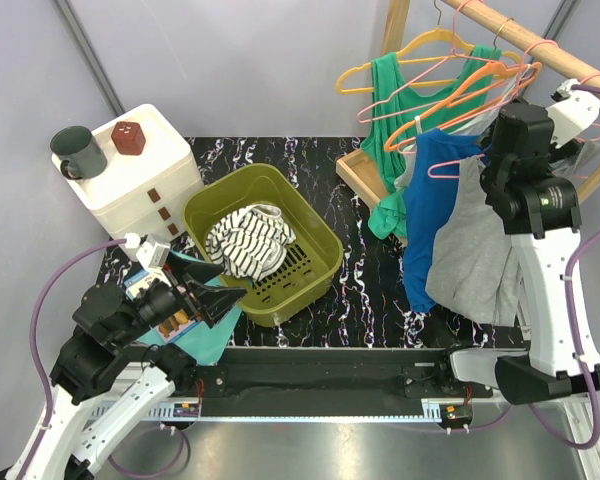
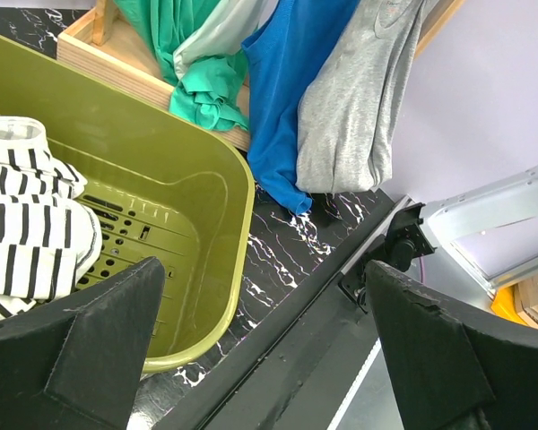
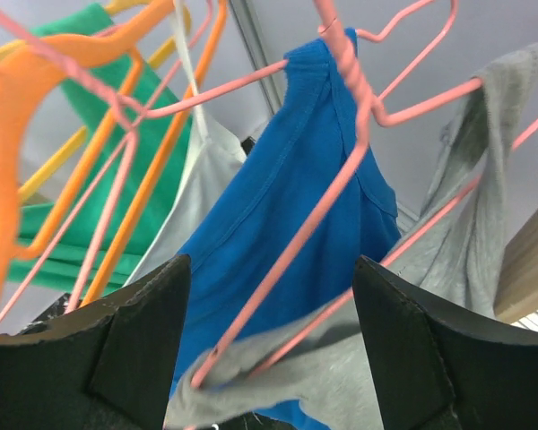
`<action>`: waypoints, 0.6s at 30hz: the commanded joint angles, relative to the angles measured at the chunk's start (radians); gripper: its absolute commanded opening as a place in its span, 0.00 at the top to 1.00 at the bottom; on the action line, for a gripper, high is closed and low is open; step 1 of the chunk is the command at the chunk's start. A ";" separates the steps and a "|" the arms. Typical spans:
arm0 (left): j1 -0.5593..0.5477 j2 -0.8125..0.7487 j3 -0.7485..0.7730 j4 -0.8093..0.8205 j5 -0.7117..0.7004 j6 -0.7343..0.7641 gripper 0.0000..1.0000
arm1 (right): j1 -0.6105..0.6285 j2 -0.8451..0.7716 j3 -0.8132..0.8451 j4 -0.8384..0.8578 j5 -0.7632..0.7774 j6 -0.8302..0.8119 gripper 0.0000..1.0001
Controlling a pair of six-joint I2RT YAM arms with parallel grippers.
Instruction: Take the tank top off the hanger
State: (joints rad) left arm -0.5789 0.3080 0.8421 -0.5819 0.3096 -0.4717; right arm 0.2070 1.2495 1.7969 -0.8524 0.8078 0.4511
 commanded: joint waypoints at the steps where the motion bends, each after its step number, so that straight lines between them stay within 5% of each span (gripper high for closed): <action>1: 0.002 0.013 0.020 0.027 0.032 -0.007 0.02 | -0.040 0.044 0.019 0.009 -0.078 0.023 0.24; 10: 0.004 0.034 0.022 0.028 0.032 -0.001 0.01 | -0.041 -0.082 -0.154 0.165 -0.124 0.050 0.48; 18: 0.004 0.049 0.023 0.031 0.039 0.005 0.01 | -0.041 -0.107 -0.148 0.181 -0.150 0.050 0.71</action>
State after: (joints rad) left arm -0.5789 0.3477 0.8425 -0.5819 0.3176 -0.4717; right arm 0.1692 1.1591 1.6287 -0.7368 0.6857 0.4911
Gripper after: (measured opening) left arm 0.983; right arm 0.347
